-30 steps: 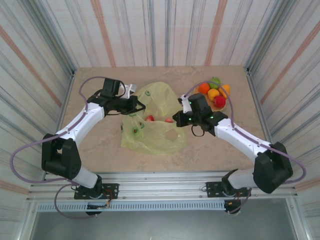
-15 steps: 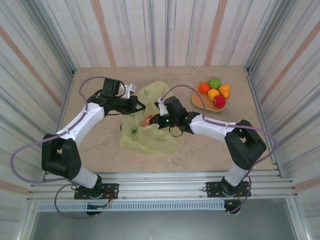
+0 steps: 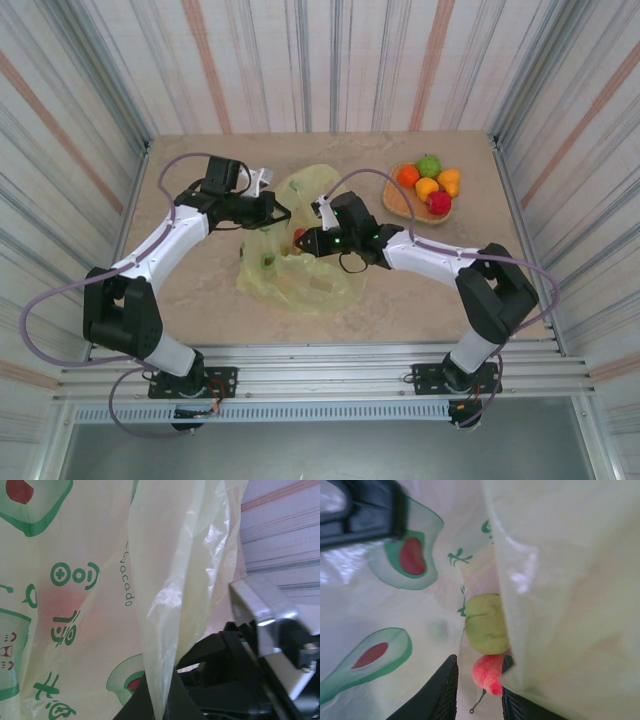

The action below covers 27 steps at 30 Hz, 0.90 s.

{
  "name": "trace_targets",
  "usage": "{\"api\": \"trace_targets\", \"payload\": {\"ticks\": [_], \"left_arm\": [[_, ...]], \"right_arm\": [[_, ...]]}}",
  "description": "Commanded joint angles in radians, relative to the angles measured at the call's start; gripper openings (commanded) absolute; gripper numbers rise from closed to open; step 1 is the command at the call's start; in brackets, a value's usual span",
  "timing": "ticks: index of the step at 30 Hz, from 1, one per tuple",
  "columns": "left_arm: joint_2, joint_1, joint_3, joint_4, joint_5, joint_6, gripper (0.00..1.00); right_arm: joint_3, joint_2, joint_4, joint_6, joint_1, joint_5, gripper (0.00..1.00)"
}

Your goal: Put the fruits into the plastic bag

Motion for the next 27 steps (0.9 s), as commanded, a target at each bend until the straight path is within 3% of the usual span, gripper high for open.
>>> {"api": "trace_targets", "payload": {"ticks": [1, 11, 20, 24, 27], "left_arm": [[-0.021, -0.006, 0.020, -0.011, -0.005, 0.014, 0.00], [-0.015, -0.006, 0.021, -0.015, -0.014, 0.016, 0.00], [-0.008, -0.006, 0.021, -0.015, -0.016, 0.014, 0.00], [-0.007, -0.006, 0.022, -0.017, -0.018, 0.014, 0.00], [-0.004, -0.005, 0.022, -0.017, -0.018, 0.012, 0.00]], "right_arm": [[-0.023, -0.070, -0.036, -0.028, -0.020, 0.015, 0.28], [-0.067, -0.273, -0.130, -0.082, -0.097, 0.070, 0.32], [-0.081, -0.442, -0.223, -0.122, -0.184, 0.125, 0.45], [-0.069, -0.506, -0.293, -0.174, -0.226, 0.207, 0.53], [-0.054, -0.538, -0.359, -0.229, -0.258, 0.364, 0.62]]}}
